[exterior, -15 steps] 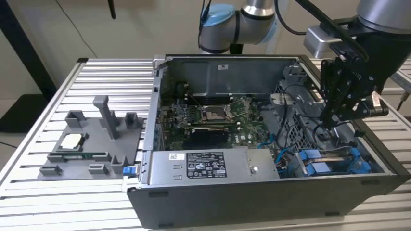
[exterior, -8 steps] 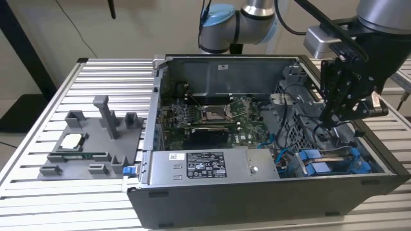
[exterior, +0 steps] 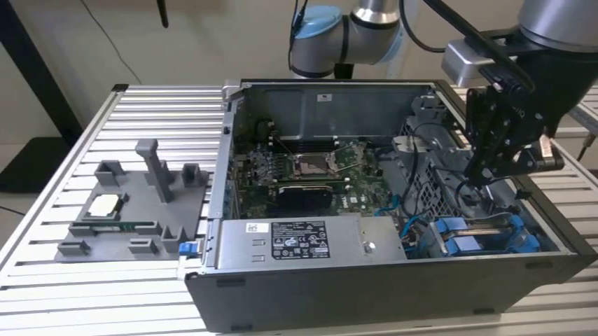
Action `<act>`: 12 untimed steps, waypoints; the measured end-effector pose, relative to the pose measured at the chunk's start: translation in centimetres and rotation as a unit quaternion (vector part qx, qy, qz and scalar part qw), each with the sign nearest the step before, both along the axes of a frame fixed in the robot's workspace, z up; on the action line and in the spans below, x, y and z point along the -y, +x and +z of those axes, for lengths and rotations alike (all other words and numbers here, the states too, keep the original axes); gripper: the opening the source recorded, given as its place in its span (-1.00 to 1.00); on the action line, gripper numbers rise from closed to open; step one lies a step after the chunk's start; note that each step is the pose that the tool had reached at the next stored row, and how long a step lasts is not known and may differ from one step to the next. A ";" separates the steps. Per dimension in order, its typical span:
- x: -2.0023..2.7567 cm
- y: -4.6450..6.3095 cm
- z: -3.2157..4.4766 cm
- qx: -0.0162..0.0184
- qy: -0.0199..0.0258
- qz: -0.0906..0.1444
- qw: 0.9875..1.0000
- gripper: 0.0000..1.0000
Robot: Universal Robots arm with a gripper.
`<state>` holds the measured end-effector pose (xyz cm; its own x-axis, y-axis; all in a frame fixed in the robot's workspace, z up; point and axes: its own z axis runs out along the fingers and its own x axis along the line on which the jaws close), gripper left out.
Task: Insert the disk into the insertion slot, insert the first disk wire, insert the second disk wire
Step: 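Insert the first disk wire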
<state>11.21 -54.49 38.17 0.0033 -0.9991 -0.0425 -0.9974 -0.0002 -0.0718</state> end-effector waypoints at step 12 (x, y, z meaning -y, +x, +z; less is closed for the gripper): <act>0.14 0.2 -0.98 -0.004 0.000 0.000 1.000 -0.62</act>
<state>11.45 -54.64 37.19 0.0029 -0.9991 -0.0424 -0.9980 -0.0002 -0.0639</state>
